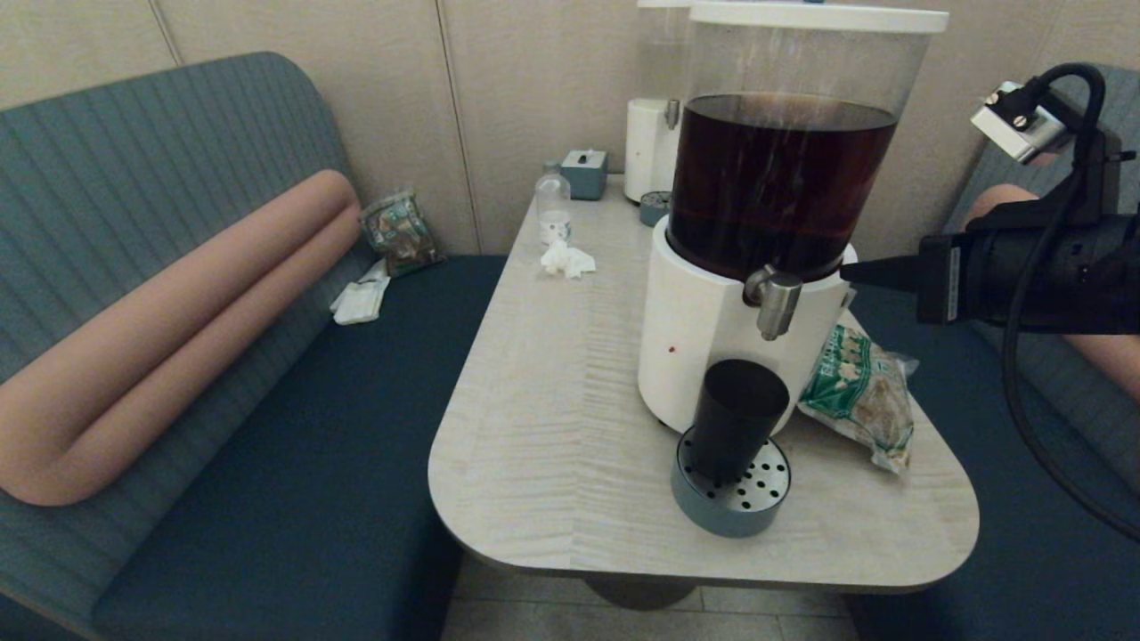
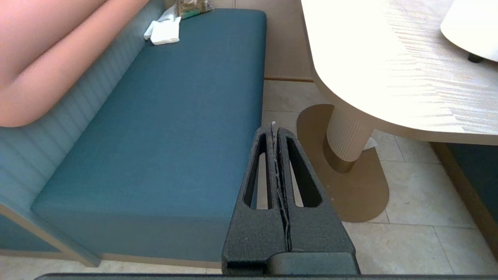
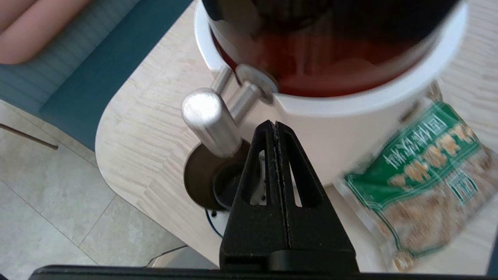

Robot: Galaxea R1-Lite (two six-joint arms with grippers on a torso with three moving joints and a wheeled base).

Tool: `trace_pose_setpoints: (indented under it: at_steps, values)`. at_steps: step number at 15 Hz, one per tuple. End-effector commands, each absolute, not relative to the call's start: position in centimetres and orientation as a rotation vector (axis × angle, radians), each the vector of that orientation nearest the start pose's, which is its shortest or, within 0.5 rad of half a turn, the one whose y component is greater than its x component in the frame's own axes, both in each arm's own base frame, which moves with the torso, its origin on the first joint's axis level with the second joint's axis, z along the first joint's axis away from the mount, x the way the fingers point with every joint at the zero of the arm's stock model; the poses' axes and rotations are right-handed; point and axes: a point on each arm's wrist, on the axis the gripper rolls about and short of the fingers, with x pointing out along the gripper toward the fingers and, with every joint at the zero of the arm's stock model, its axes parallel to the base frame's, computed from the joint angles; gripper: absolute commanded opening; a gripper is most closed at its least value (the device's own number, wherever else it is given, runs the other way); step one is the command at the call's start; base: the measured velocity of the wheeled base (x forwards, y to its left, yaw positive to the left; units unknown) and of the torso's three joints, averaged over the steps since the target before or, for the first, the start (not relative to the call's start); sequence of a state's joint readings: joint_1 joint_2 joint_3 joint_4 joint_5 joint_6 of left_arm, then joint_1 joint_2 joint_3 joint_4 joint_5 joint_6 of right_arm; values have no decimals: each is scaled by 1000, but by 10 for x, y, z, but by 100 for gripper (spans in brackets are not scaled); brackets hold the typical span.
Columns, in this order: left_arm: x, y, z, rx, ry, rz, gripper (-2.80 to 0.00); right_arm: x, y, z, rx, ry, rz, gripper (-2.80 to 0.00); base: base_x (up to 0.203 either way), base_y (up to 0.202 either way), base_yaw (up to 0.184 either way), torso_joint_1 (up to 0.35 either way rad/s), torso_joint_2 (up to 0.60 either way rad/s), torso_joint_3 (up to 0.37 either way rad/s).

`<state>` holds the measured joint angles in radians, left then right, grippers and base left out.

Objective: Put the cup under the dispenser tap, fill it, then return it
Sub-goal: Turn on the faucet

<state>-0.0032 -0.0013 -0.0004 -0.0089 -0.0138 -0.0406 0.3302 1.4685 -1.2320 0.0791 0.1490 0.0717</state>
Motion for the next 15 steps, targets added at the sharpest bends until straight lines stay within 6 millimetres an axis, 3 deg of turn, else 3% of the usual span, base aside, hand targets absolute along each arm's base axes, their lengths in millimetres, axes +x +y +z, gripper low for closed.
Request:
trace_pose_setpoints:
  at_steps: [1,15]
  values:
    - [-23,0,76,-41,-9,-17,-280,248,96,295,31,351,475,-280,0,0,0,0,0,0]
    - [-23,0,76,-41,-9,-17,-280,268,111,290,15,368,489,-280,0,0,0,0,0,0]
